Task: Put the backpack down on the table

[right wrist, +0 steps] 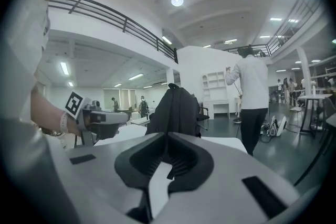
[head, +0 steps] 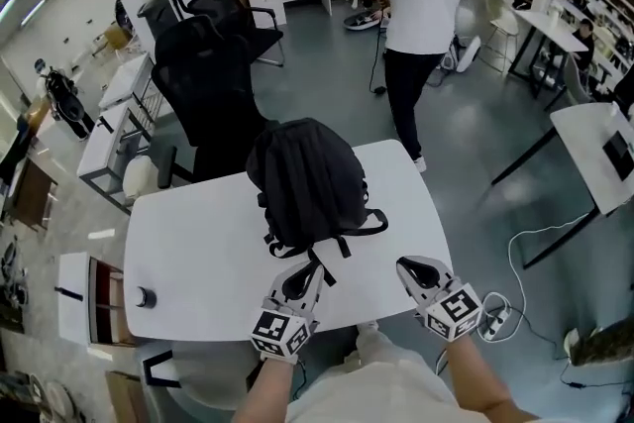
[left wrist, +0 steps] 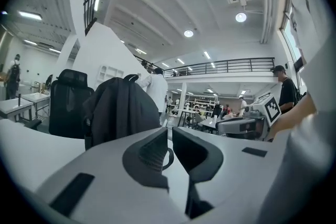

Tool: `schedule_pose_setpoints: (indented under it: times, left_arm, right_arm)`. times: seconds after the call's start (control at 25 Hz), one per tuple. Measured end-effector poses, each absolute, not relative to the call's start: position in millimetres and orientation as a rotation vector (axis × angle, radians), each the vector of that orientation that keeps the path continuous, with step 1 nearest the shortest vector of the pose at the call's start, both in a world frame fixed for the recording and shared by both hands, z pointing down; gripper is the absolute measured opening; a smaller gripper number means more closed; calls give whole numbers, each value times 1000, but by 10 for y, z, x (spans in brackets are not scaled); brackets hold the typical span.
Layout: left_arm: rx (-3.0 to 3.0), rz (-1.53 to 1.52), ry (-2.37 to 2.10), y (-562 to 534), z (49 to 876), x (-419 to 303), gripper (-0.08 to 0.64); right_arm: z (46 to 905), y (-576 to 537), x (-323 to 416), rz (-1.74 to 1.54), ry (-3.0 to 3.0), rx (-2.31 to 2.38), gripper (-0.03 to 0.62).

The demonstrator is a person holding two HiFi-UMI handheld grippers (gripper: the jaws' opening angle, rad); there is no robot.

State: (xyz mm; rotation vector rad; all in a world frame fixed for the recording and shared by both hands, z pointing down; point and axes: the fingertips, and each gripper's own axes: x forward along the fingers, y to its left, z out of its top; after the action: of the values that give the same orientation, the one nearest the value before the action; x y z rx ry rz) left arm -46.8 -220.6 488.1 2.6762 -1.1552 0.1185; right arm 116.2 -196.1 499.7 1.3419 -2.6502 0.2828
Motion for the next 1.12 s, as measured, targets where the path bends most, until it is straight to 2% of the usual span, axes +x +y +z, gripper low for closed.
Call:
schedule_pose_setpoints:
  times: [0.52,1.12]
  left_arm:
    - [2702,70,-1086,-1665,4695,-320,44]
    - [2712,41,-1156,-1670,4436,202,44]
  right_arm:
    - [4718,-1506,1343,227,-2655,1414,18]
    - [4450,-1414,1828,122,-2661,1364,17]
